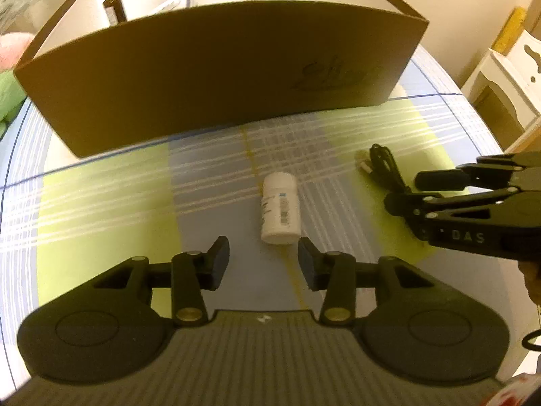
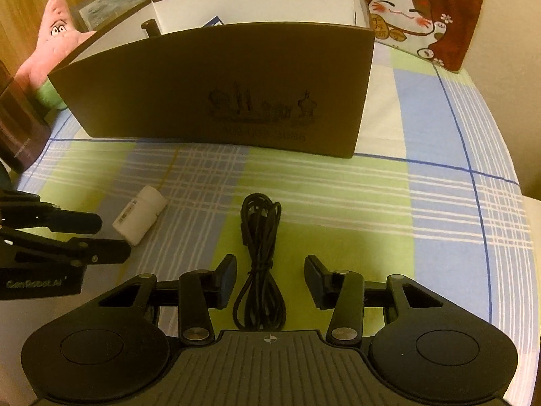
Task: Organize rigid objects
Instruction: 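Move the left gripper to the white pill bottle while the right gripper approaches the black cable, then grasp the white pill bottle with the left gripper while the right gripper grasps the black cable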
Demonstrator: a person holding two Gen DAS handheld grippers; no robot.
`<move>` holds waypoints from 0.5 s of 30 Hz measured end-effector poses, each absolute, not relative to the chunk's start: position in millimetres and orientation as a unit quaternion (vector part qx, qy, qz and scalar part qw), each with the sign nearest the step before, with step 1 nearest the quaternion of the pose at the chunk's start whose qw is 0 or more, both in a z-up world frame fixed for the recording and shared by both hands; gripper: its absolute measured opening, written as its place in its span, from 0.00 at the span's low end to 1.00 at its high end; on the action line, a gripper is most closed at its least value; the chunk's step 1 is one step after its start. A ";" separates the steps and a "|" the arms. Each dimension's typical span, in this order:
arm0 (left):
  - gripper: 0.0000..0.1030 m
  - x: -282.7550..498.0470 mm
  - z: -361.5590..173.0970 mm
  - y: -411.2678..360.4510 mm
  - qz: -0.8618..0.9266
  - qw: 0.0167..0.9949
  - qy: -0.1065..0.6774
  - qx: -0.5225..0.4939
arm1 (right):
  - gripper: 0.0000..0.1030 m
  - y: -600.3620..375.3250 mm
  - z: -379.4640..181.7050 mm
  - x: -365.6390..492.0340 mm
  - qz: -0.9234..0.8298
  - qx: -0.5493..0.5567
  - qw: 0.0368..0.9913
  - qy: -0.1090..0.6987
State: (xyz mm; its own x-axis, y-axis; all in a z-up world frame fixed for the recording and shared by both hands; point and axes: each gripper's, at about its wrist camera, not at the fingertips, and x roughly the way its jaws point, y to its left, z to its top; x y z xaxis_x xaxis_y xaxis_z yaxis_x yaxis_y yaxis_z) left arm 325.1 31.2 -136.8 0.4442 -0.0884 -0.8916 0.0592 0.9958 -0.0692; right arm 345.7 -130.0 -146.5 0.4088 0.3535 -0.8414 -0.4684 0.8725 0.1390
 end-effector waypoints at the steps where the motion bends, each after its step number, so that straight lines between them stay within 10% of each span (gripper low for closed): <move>1: 0.42 326.9 -136.1 30.4 -0.047 0.851 0.524 -0.014 | 0.45 -129.4 -146.7 347.0 0.246 -0.060 0.838 0.484; 15: 0.29 357.0 -147.8 18.7 -0.050 0.853 0.519 0.013 | 0.40 -114.9 -150.3 350.2 0.257 -0.105 0.843 0.461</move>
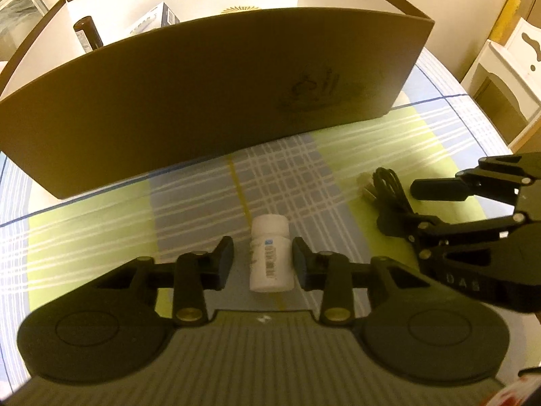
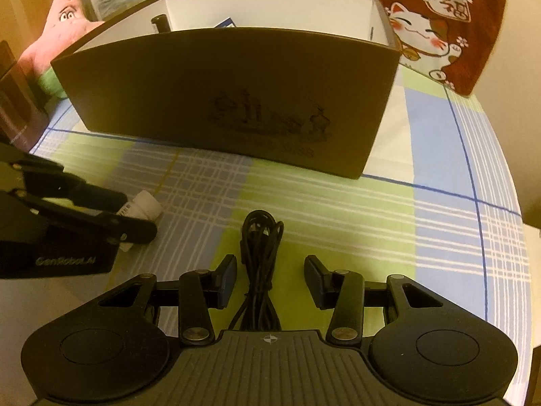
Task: Organize rigid objects
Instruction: 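Grasp the white pill bottle with the left gripper while the right gripper grasps the black cable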
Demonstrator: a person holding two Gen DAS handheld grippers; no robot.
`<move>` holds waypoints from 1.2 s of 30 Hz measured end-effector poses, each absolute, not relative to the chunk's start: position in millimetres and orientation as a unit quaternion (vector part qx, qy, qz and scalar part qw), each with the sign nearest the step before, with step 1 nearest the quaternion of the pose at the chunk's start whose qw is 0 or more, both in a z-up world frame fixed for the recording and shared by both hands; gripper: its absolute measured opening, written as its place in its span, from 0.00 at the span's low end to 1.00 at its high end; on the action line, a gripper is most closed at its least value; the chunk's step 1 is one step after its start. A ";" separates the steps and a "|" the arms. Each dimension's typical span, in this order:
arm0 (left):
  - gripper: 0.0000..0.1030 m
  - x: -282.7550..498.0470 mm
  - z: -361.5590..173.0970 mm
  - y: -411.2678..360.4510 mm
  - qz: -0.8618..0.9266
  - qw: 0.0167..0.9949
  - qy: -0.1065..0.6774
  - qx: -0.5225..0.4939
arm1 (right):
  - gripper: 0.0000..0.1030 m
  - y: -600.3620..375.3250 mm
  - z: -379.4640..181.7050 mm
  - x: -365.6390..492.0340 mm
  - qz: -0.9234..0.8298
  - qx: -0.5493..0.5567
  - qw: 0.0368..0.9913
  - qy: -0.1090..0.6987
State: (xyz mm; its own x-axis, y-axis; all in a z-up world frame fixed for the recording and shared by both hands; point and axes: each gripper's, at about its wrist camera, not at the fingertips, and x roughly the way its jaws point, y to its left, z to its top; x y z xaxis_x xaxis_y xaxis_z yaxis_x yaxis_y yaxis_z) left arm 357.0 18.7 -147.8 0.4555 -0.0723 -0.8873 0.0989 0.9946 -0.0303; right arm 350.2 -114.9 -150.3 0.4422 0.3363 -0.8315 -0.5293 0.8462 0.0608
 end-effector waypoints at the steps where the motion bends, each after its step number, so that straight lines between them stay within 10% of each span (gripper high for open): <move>1: 0.27 357.8 -148.5 19.0 -0.050 0.853 0.520 0.013 | 0.37 -113.6 -150.5 349.9 0.257 -0.110 0.843 0.459; 8: 0.24 360.3 -150.0 17.0 -0.048 0.856 0.514 0.017 | 0.22 -105.6 -151.0 349.5 0.267 -0.120 0.844 0.451; 36: 0.24 308.1 -149.0 18.9 -0.042 0.848 0.528 0.017 | 0.22 -104.1 -154.1 310.6 0.289 -0.132 0.838 0.443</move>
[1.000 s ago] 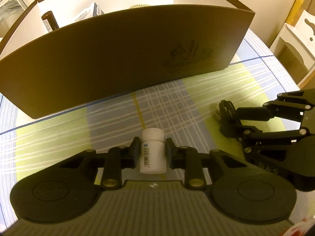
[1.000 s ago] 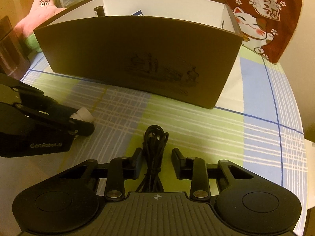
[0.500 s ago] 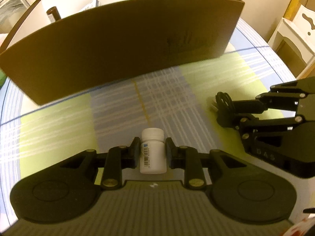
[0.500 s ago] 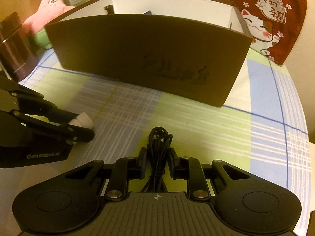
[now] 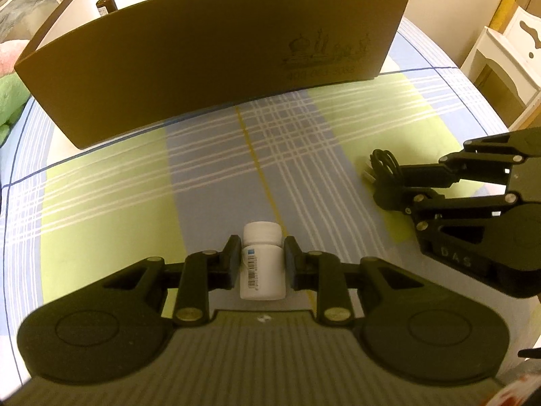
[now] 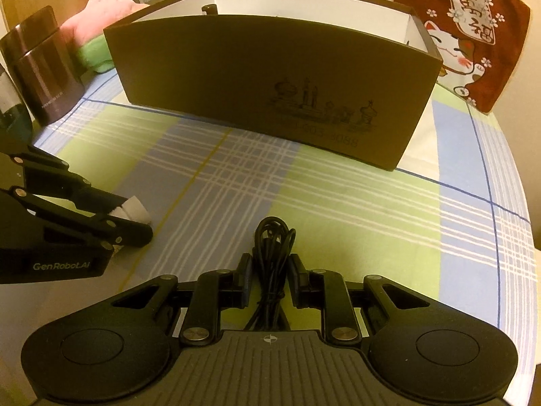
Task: Organize rigid objects
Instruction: 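Grasp the white pill bottle with the left gripper while the right gripper grasps the black cable, then carry the pill bottle and black cable with both grippers over the brown box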
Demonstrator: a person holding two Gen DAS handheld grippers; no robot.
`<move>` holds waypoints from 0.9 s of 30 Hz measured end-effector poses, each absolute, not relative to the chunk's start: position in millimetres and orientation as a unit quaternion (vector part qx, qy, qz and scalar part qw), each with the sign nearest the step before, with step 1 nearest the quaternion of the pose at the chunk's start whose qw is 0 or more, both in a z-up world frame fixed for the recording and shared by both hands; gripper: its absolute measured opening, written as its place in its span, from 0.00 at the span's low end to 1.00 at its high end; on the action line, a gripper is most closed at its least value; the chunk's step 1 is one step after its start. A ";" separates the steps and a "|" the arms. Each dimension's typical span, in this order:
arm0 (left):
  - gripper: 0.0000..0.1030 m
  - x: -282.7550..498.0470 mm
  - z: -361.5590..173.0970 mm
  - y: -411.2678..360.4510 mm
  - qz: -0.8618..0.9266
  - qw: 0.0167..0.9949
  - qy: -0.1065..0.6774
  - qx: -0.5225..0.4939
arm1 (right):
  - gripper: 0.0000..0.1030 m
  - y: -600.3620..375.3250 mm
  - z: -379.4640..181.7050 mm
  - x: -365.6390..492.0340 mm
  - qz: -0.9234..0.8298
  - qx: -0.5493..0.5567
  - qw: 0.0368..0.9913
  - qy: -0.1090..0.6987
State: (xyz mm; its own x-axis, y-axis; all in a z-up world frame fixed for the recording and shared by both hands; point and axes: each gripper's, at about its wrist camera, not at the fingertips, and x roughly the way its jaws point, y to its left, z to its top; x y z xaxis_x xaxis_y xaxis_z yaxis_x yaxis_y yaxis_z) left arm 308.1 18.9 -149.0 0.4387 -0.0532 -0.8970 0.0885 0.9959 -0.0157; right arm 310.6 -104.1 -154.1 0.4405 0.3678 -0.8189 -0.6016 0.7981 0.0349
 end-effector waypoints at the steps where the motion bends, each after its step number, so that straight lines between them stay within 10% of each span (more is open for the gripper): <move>1: 0.24 308.1 -148.9 19.1 -0.042 0.848 0.528 0.016 | 0.22 -103.6 -154.1 310.6 0.288 -0.132 0.839 0.443; 27: 0.23 294.4 -121.0 24.4 -0.031 0.870 0.492 0.013 | 0.17 -116.7 -122.5 299.0 0.288 -0.061 0.840 0.455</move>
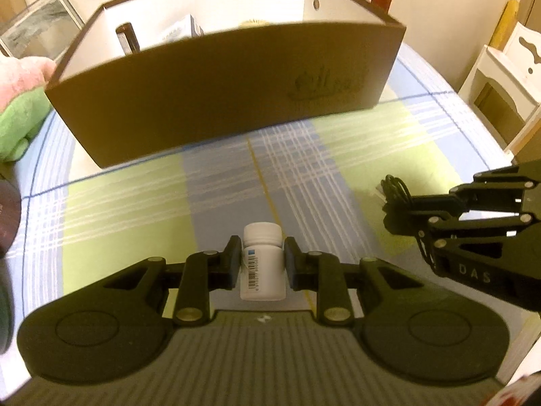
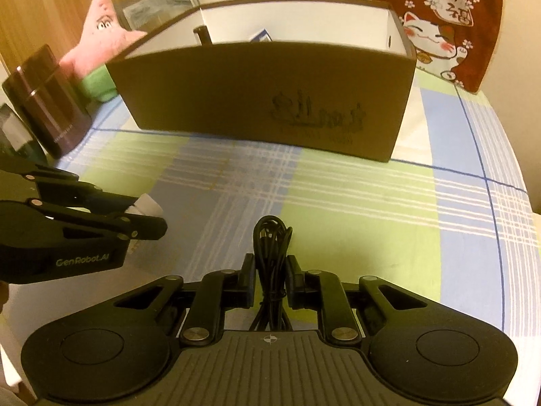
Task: Organize rigid objects
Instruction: 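Carry the pill bottle and black cable with both grippers over the brown box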
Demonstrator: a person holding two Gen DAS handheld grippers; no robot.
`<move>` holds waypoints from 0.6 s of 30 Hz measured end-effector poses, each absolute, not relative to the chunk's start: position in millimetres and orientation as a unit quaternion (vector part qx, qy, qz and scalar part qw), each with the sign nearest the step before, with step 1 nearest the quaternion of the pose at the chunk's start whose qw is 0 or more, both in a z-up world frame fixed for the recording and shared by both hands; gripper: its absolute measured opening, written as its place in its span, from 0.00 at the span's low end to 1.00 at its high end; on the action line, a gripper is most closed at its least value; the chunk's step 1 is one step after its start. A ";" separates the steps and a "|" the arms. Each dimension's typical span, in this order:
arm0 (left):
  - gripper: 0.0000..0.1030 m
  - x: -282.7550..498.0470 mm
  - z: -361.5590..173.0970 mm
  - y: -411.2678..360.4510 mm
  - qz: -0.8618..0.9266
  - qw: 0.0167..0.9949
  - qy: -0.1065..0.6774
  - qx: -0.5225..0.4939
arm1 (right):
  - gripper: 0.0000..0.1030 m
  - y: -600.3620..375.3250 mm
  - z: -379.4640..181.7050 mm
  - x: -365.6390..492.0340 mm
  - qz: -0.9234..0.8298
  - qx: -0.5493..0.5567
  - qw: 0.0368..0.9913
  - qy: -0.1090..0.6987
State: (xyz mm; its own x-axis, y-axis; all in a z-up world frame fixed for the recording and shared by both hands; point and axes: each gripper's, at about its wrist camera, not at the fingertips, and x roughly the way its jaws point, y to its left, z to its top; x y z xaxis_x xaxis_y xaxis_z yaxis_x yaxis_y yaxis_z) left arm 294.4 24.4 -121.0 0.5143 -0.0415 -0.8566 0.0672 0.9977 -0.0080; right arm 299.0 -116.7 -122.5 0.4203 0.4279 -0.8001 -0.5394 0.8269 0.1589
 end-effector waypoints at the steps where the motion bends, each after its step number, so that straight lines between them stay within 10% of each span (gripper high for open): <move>1: 0.23 294.5 -117.9 25.1 -0.030 0.872 0.489 0.013 | 0.17 -116.6 -118.6 298.5 0.290 -0.058 0.841 0.452; 18: 0.23 322.4 -70.3 44.2 -0.012 0.897 0.441 0.014 | 0.17 -101.9 -57.9 325.3 0.308 -0.027 0.862 0.402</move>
